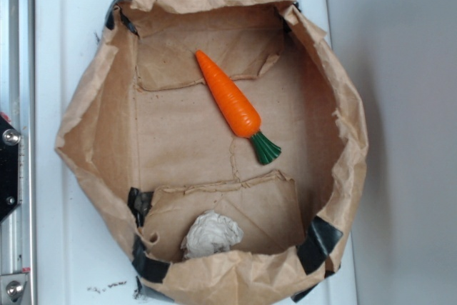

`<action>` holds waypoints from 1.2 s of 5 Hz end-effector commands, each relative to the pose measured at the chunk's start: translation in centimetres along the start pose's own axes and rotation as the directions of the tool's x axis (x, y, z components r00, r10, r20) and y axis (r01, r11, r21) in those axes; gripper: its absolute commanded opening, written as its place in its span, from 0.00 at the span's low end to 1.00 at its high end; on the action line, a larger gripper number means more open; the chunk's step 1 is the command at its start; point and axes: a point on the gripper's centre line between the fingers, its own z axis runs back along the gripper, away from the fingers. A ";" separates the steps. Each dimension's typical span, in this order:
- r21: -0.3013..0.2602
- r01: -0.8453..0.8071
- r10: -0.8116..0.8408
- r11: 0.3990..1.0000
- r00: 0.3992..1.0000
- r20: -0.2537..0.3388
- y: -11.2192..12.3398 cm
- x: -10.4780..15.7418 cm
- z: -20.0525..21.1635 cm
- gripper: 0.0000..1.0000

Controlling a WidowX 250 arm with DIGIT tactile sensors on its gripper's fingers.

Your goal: Grab the carrot.

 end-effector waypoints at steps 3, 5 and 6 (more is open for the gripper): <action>-0.055 0.104 -0.099 0.993 0.992 0.080 0.7 6.0 -1.6 1.00; -0.107 0.216 -0.198 0.971 0.968 0.154 0.8 13.2 -3.3 1.00; -0.093 0.378 -0.354 0.921 0.913 0.203 0.6 15.2 -4.1 1.00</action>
